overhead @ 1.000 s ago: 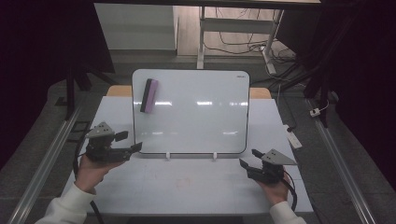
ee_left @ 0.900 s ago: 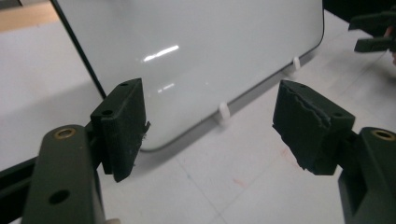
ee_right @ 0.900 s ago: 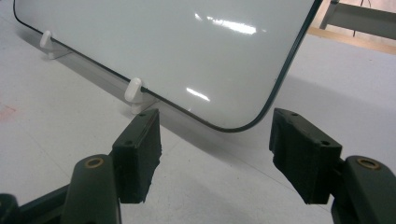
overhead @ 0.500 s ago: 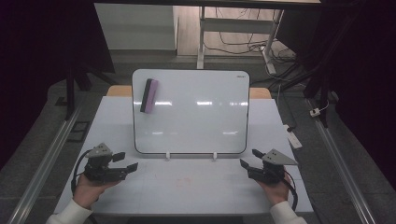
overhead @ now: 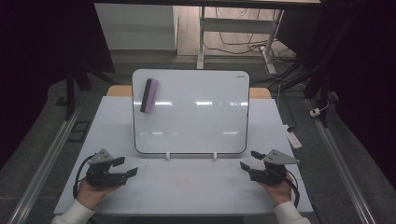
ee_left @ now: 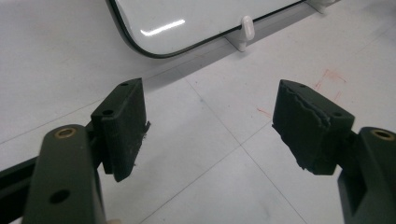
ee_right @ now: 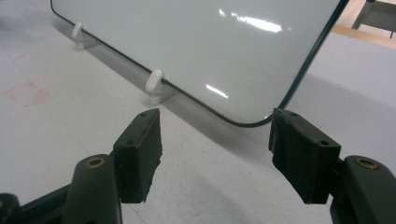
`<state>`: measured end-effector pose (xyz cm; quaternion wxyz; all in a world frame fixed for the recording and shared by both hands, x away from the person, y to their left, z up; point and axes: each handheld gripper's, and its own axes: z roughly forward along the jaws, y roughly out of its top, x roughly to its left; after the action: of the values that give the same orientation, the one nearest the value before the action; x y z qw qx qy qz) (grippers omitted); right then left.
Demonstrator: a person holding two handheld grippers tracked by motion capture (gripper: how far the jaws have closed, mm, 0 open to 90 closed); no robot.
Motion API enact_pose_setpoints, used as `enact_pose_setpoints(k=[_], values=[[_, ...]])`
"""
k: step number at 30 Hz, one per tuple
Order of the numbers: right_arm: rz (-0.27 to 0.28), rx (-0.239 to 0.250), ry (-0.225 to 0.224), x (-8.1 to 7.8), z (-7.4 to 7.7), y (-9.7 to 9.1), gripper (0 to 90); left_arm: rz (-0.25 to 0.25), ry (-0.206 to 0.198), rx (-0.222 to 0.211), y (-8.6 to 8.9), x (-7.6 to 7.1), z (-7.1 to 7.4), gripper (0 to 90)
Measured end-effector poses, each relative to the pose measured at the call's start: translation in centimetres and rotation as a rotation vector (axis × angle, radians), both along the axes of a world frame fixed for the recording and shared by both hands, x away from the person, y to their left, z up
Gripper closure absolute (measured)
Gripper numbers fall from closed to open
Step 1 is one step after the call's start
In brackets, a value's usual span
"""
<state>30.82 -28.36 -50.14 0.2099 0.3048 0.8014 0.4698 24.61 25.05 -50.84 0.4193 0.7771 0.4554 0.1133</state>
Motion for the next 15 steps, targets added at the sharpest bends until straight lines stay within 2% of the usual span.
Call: enact_pose_setpoints(k=[7, 15], values=[[0.017, -0.029, 0.005, 0.03, -0.27, 0.36, 34.2, 0.004, -0.005, -0.004, 0.1, 0.01, 0.02, 26.2], [0.018, -0.034, 0.004, 0.03, -0.29, 0.38, 34.0, 0.004, -0.005, -0.005, 0.11, 0.04, 0.0, 25.8]])
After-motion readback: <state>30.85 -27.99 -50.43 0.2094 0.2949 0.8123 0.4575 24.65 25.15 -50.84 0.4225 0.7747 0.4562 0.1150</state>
